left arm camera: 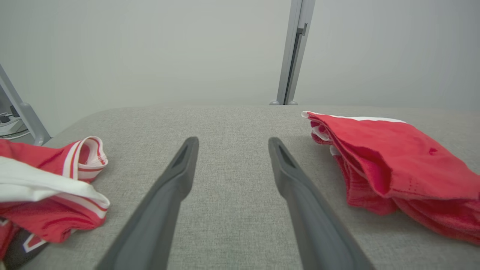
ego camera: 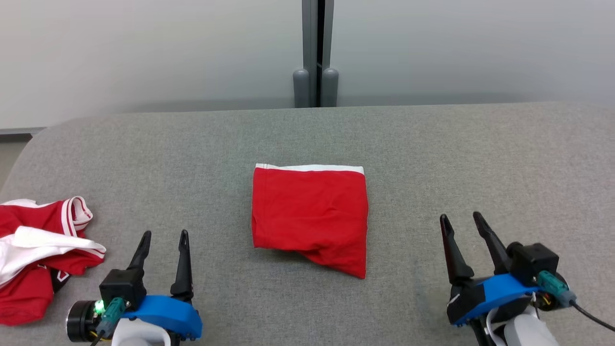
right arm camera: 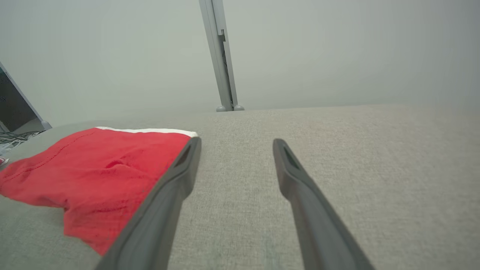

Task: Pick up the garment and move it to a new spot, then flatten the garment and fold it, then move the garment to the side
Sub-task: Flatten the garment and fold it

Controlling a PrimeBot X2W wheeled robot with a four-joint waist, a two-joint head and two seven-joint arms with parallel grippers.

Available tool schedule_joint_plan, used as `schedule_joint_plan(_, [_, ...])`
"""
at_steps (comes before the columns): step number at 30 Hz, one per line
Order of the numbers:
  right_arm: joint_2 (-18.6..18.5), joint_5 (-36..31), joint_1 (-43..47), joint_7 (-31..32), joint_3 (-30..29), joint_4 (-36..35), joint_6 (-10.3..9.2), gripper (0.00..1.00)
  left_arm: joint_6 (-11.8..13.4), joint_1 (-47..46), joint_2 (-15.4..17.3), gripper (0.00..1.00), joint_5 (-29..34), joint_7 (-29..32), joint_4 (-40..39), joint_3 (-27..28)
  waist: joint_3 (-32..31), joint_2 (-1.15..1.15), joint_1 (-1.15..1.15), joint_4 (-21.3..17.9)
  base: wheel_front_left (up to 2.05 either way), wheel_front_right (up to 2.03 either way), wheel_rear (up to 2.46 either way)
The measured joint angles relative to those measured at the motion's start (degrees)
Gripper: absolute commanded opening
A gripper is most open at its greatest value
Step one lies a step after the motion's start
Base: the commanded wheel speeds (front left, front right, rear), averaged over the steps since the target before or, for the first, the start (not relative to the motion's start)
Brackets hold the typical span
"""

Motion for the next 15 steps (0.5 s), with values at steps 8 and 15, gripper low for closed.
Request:
schedule_joint_plan(8, [0.0, -1.5, 5.0, 0.0, -1.2, 2.0, 0.0, 1.0, 0.7, 5.0, -0.7, 1.0, 2.6, 0.0, -0.3, 0.3, -3.4, -0.01, -0.01, -1.3, 0.0, 0.0, 0.0])
schedule_joint_plan(15, [0.0, -1.3, 5.9, 0.0, -1.6, 3.2, 0.0, 1.0, 1.1, 6.7, -1.0, 1.0, 3.4, 0.0, -0.4, 0.3, -4.4, -0.01, -0.01, -2.4, 0.0, 0.0, 0.0])
